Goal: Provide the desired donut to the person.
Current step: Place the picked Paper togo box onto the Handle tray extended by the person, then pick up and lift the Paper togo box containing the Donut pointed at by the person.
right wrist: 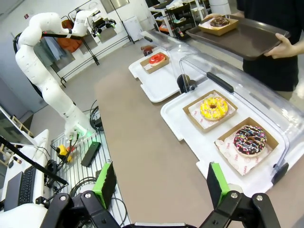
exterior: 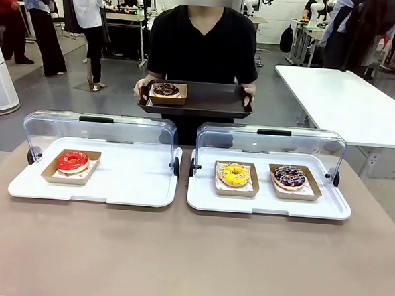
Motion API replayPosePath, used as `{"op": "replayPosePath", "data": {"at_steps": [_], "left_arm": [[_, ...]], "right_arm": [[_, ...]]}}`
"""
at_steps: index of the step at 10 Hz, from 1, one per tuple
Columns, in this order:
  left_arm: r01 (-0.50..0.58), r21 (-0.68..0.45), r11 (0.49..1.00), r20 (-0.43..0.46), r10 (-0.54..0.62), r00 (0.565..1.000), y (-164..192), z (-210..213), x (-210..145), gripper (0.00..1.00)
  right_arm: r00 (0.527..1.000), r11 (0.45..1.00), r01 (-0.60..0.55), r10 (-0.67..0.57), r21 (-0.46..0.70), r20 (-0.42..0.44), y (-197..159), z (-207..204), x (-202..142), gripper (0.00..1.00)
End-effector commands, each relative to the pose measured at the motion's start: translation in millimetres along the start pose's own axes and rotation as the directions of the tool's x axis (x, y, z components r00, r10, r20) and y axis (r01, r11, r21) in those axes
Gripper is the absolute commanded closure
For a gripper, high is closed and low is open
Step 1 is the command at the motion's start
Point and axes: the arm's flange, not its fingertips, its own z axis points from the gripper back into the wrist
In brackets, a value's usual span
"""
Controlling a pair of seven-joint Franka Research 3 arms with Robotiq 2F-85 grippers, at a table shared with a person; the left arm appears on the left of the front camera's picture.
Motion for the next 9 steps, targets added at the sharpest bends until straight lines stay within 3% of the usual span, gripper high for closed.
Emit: {"op": "replayPosePath", "data": {"at_steps": [1,9], "left_arm": [[-0.008,0.001,1.000,-0.006,0.008,1.000,3.1,-4.6,-5.3,0.00],[-0.008,0.001,1.000,-0.006,0.008,1.000,3.1,-4.6,-5.3,0.00]], "right_arm": [[1.000,1.000,-0.012,0.012,0.009,0.023,-1.9,-0.6,1.5,0.00],[1.000,1.000,-0.012,0.012,0.009,0.023,-1.9,-0.6,1.5,0.00]]}}
